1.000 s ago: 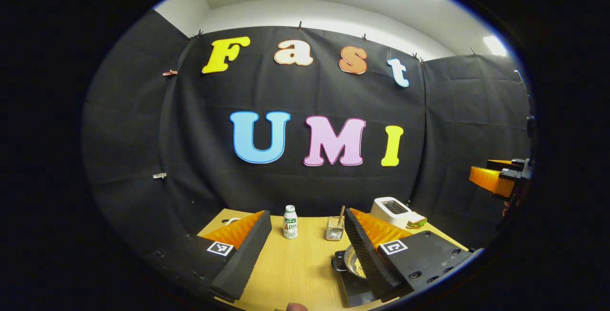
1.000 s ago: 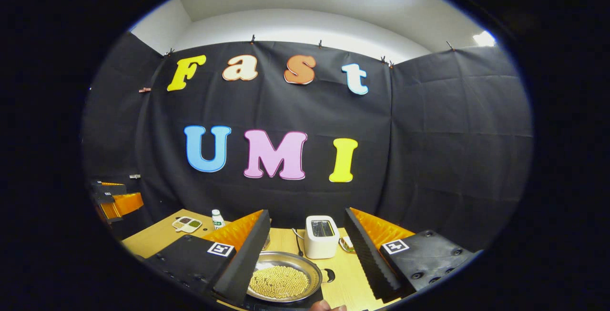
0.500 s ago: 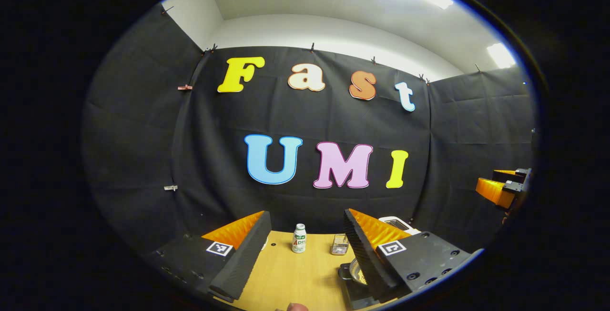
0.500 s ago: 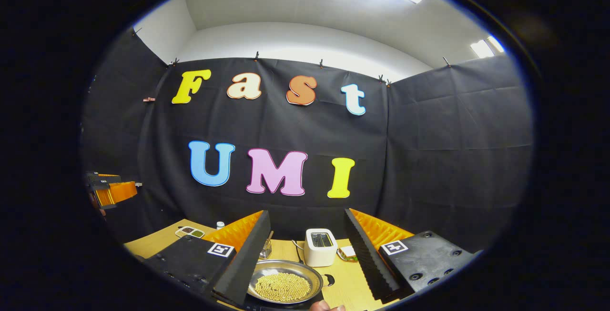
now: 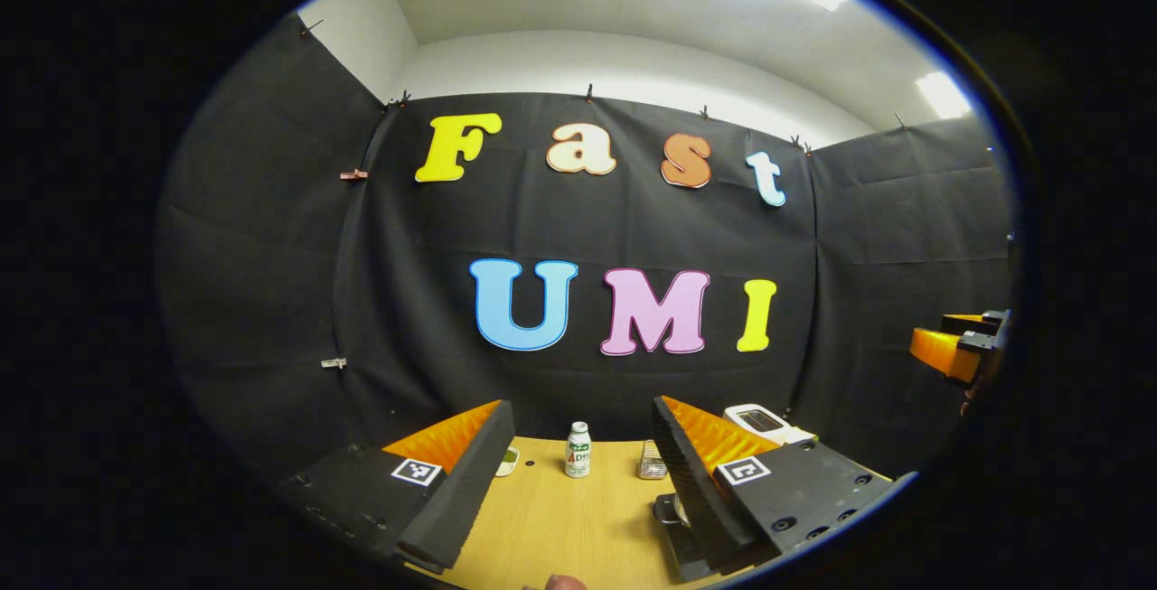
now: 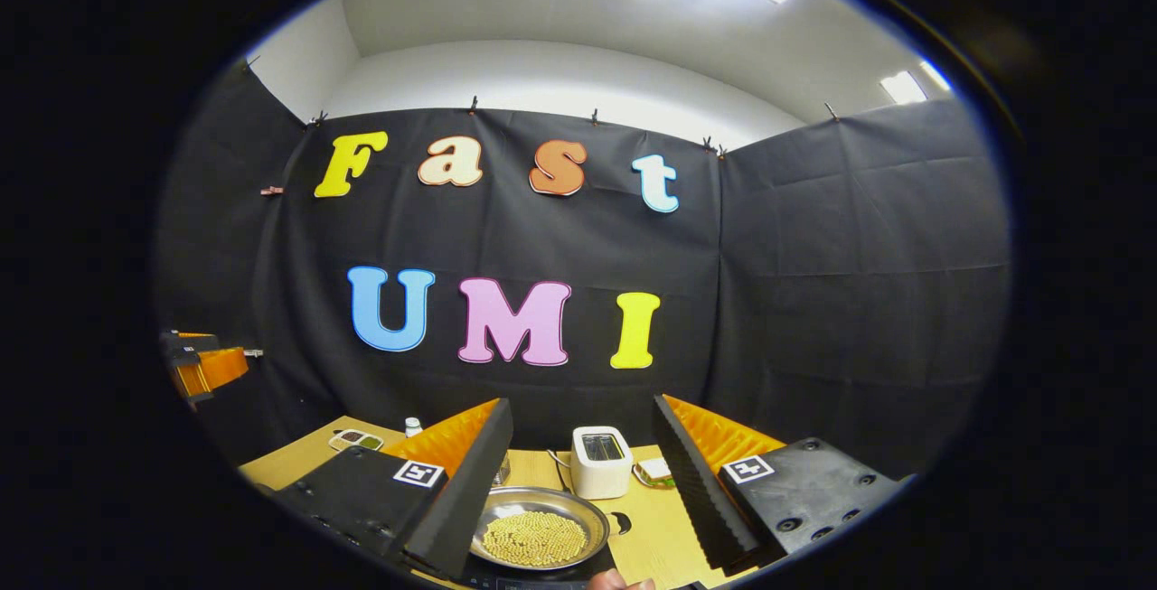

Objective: First push the handle of the pot to place it horizontally, then grasp the pot with both hands and set it on the induction cooktop.

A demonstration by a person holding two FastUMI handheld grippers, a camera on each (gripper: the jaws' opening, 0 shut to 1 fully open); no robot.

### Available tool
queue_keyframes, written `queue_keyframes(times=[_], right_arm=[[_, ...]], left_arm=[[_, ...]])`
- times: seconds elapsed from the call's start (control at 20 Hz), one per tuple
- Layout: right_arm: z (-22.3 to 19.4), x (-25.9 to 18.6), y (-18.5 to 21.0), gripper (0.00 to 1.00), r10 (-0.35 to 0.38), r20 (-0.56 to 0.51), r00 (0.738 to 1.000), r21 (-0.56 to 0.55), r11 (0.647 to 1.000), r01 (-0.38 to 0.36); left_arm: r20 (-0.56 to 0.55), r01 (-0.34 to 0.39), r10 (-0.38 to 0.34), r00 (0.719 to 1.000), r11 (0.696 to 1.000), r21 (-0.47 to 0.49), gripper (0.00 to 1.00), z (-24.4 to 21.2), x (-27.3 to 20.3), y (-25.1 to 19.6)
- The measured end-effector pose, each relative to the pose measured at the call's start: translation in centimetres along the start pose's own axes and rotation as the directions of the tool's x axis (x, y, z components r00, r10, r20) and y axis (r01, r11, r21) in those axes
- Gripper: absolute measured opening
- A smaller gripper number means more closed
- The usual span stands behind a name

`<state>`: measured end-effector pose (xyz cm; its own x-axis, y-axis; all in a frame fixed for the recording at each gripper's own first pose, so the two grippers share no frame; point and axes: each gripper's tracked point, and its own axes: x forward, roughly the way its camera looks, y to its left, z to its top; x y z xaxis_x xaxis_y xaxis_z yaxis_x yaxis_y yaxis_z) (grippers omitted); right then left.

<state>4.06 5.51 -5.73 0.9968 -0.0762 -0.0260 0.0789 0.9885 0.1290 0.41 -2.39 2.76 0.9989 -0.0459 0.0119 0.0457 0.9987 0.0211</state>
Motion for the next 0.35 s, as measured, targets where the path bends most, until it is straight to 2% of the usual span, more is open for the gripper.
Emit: queue_keyframes(times=[0.1,0.2,0.25,0.35], right_arm=[[-0.05,-0.17,-0.05,0.96,0.000,0.001,1.000,-0.015,1.000,0.000],[0.05,-0.09,0.26,0.96,0.004,0.004,1.000,-0.013,1.000,-0.004],[0.14,-0.11,0.34,0.92,0.006,0.004,1.000,-0.009,1.000,-0.006],[0.18,-0.13,0.26,0.96,0.006,0.006,1.000,-0.004,1.000,-0.006]], left_arm=[[0.004,0.001,-0.001,1.000,1.000,0.006,0.95,0.18,0.04,-0.07],[0.002,0.001,-0.001,1.000,1.000,0.015,0.95,0.25,-0.05,-0.22],[0.003,0.002,-0.002,1.000,1.000,0.017,0.95,0.24,-0.07,-0.32],[0.006,0.003,-0.003,1.000,1.000,0.024,0.95,0.43,-0.15,-0.41]])
